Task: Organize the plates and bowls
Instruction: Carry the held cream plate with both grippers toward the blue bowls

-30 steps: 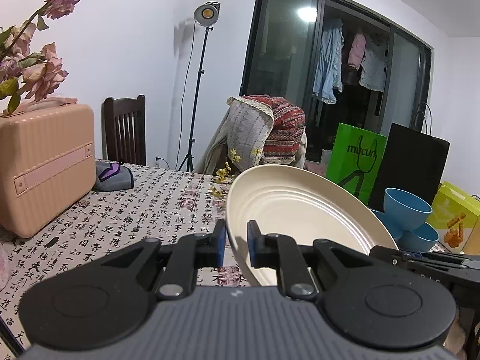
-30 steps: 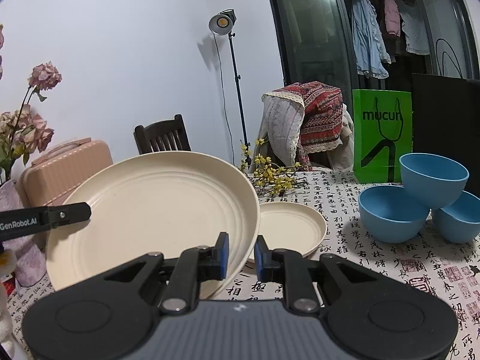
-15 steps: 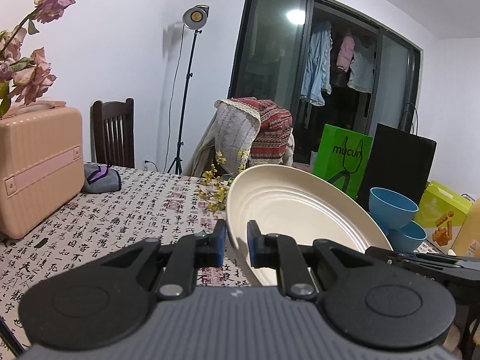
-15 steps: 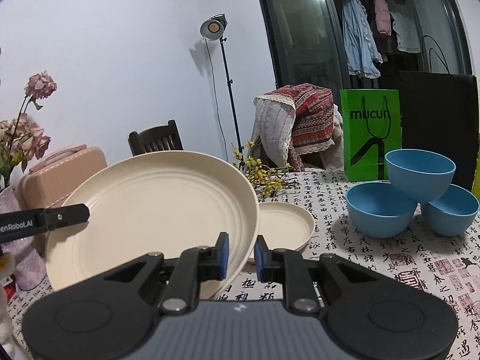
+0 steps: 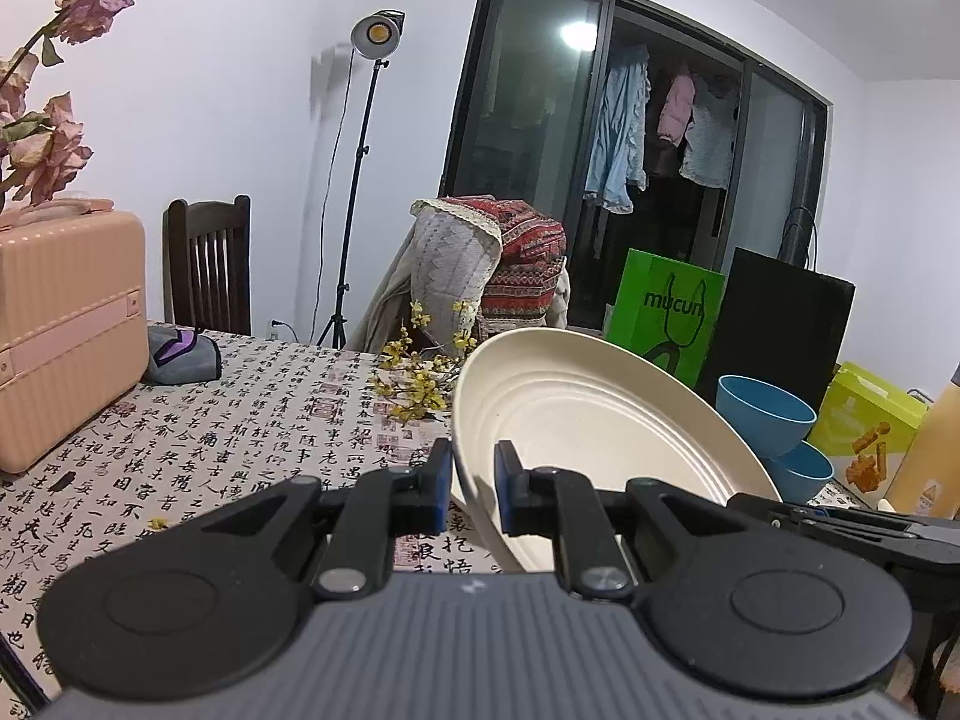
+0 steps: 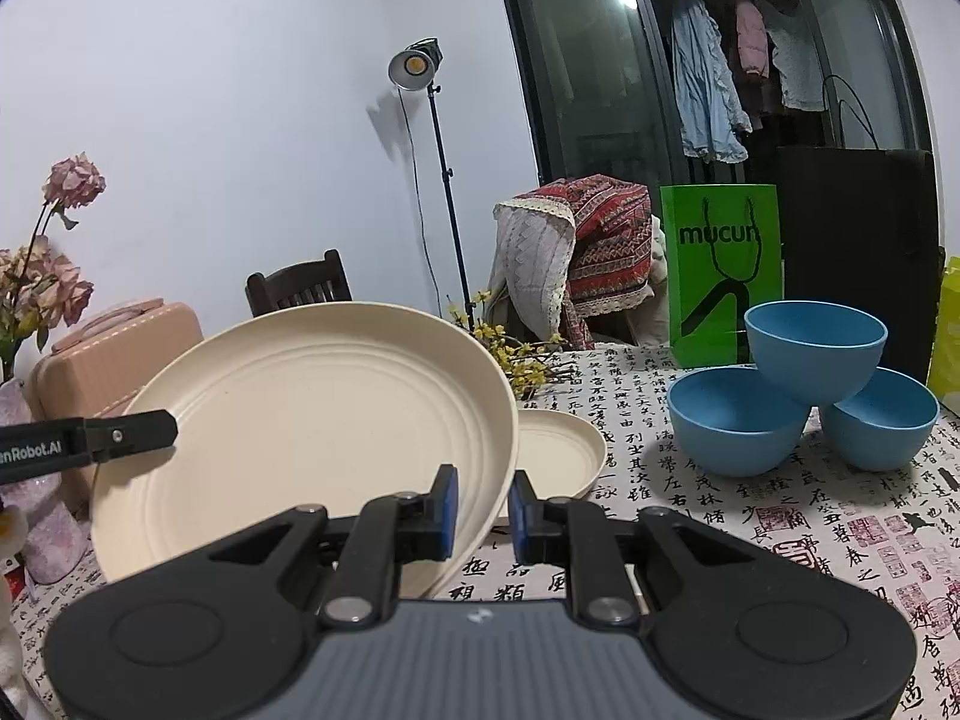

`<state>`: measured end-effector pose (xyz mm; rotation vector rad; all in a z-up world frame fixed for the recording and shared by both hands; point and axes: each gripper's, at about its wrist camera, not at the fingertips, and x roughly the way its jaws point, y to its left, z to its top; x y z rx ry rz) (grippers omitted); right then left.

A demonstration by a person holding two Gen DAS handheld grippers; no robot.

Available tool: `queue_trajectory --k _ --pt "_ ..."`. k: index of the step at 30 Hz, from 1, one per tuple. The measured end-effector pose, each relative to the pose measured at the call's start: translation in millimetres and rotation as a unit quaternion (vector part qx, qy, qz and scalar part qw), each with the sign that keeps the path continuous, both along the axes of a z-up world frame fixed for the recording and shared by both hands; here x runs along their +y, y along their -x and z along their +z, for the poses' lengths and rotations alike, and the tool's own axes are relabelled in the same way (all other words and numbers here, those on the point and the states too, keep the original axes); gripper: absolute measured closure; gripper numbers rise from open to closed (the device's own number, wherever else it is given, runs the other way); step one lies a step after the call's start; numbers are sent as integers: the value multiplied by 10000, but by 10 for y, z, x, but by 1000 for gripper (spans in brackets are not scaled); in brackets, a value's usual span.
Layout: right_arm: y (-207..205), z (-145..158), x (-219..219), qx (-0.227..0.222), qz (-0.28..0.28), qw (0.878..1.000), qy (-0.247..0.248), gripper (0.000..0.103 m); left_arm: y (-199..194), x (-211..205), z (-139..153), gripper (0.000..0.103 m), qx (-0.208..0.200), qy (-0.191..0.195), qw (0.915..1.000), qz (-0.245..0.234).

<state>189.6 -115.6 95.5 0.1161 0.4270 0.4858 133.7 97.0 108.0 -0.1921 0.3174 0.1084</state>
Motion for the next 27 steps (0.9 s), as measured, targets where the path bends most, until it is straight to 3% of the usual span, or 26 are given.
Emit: queue_trajectory --k 27 --pt "122 -64 -249 -65 -305 9995 -32 86 -37 -165 -66 88 -54 113 9994 -327"
